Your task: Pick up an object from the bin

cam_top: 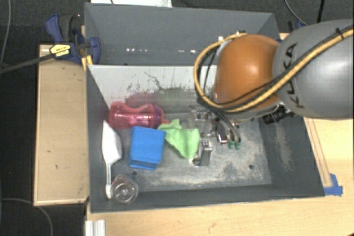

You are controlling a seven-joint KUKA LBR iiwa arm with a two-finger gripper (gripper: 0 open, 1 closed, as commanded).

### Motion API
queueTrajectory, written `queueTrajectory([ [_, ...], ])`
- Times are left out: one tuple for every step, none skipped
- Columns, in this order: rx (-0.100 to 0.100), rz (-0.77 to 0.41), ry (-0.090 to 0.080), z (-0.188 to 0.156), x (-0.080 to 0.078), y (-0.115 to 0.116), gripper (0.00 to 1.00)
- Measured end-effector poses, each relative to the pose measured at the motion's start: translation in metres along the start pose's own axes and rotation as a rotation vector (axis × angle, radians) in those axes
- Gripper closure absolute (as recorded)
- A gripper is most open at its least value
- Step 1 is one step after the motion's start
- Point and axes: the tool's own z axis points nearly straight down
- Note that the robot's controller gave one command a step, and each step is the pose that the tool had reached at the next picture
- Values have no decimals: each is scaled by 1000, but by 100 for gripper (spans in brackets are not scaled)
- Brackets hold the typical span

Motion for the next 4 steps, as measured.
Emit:
queueTrajectory([
  [-1,3,-8,-4,-2,-1,0],
  [-2,21,-15,51,-11,4,0],
  [-1,28,-9,118,-12,5,0],
  [0,239,0,82,-14,-6,0],
])
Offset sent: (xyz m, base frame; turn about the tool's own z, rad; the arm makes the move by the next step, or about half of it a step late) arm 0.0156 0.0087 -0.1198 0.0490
